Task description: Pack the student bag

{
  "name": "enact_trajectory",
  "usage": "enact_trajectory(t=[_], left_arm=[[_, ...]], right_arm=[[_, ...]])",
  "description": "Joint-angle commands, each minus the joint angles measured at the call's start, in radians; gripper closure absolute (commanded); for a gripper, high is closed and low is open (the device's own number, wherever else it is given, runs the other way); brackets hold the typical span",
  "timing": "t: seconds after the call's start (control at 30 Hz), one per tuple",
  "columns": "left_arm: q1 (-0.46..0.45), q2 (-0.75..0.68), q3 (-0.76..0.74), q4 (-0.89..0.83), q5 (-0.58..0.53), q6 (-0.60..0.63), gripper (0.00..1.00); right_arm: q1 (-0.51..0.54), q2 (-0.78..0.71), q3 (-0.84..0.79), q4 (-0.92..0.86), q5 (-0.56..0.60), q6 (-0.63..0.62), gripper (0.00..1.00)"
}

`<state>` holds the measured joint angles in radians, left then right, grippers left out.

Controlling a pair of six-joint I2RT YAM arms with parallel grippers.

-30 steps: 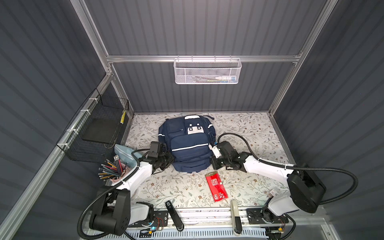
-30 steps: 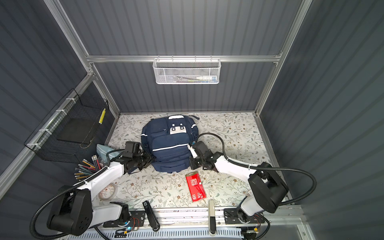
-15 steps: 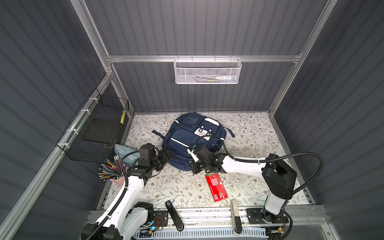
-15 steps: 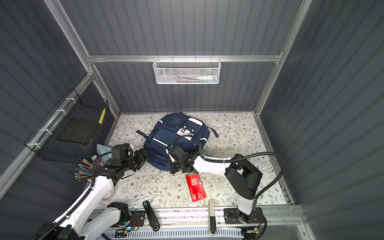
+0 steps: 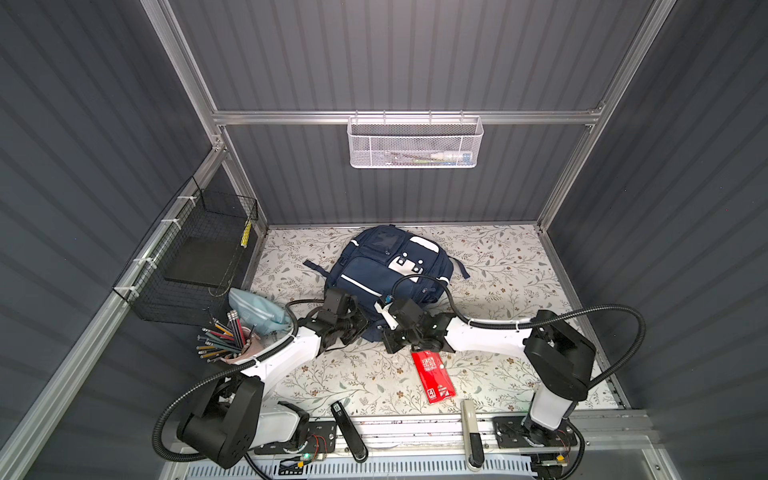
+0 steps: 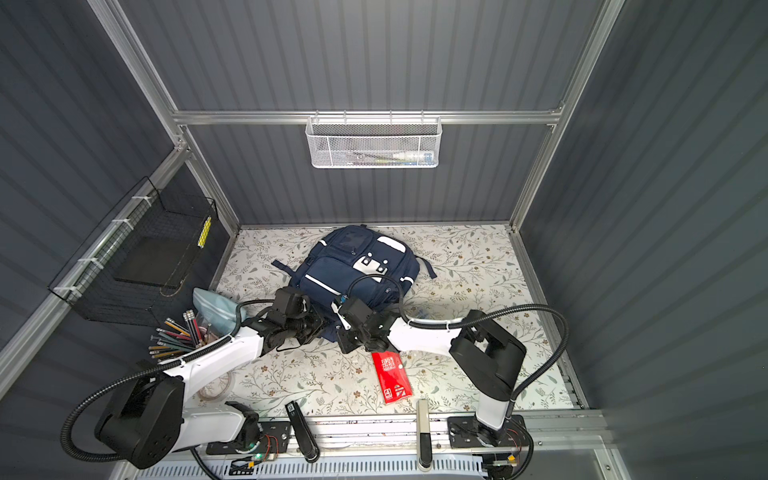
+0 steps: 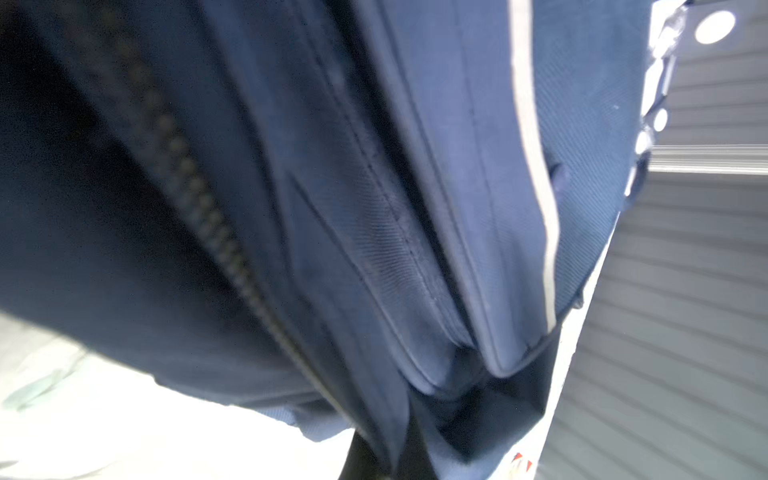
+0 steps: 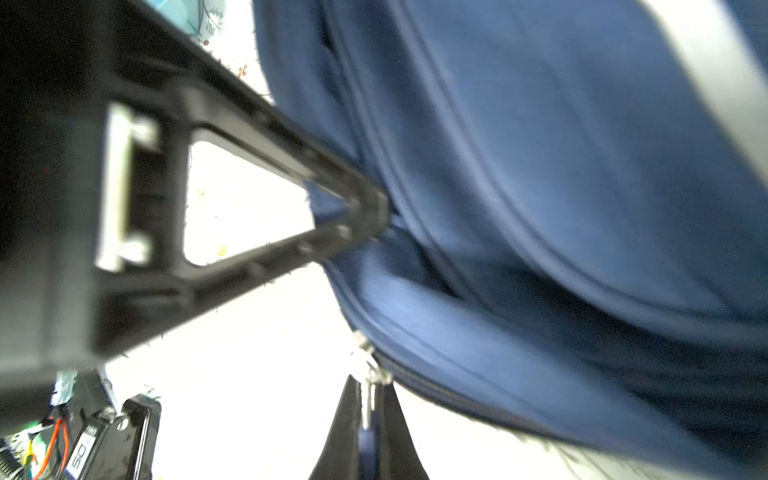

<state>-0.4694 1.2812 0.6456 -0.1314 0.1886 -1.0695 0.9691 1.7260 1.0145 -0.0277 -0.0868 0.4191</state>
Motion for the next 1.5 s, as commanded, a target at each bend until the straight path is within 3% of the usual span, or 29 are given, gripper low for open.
enact_trajectory(t=[0.0,0.1,0.17,0.37,0.53,0.6,0.67,0.7,0.8,0.9,0.97,1.03,1.1,1.27,1.37,1.47], left_arm=[[0.051,-0.084,0.025,-0.082,-0.069,0.082,1.00],[0.150,-0.140,-0.016,-0.096,0.026,0.092,1.00],[0.189,-0.173,-0.017,-0.136,0.031,0.120,1.00],[0.198,-0.180,0.026,-0.215,0.014,0.186,1.00],[0.209,-0.149,0.028,-0.201,-0.027,0.225,1.00],[0.213,-0.118,0.040,-0.181,-0.045,0.243,1.00],[0.232,-0.067,0.069,-0.169,-0.037,0.281,1.00],[0.245,-0.048,0.084,-0.171,-0.038,0.296,1.00],[0.290,-0.014,0.127,-0.197,-0.050,0.355,0.83],[0.313,-0.050,0.168,-0.246,-0.118,0.417,0.61],[0.312,-0.096,0.200,-0.265,-0.165,0.452,0.48],[0.308,-0.127,0.230,-0.279,-0.152,0.449,0.43],[0.274,-0.138,0.245,-0.277,-0.110,0.406,0.41],[0.007,-0.059,0.217,-0.167,-0.077,0.257,0.41],[-0.033,-0.022,0.120,-0.048,-0.076,0.183,0.42],[-0.069,0.058,0.061,-0.010,-0.132,0.194,0.43]], right_arm=[[-0.114,-0.080,-0.073,-0.038,0.017,-0.011,1.00],[-0.243,-0.116,-0.127,-0.066,0.006,-0.037,1.00],[-0.320,-0.127,-0.147,-0.083,-0.006,-0.058,1.00],[-0.512,-0.100,-0.128,-0.153,0.022,-0.060,1.00],[-0.523,-0.130,-0.155,-0.128,-0.039,-0.097,1.00],[-0.459,-0.148,-0.160,-0.137,-0.079,-0.148,0.89],[-0.377,-0.163,-0.144,-0.183,-0.057,-0.198,0.59],[-0.358,-0.173,-0.136,-0.201,-0.033,-0.195,0.54],[-0.356,-0.281,-0.149,-0.193,0.043,-0.182,0.43],[-0.393,-0.418,-0.195,-0.072,0.081,-0.250,0.32],[-0.435,-0.436,-0.202,0.021,0.083,-0.347,0.26],[-0.474,-0.390,-0.162,0.044,0.036,-0.495,0.26],[-0.498,-0.315,-0.081,-0.003,-0.017,-0.680,0.28],[-0.505,-0.114,0.084,-0.110,-0.066,-1.083,0.30],[-0.500,-0.024,0.165,-0.168,-0.023,-1.129,0.26],[-0.482,0.043,0.206,-0.195,-0.015,-1.106,0.25]])
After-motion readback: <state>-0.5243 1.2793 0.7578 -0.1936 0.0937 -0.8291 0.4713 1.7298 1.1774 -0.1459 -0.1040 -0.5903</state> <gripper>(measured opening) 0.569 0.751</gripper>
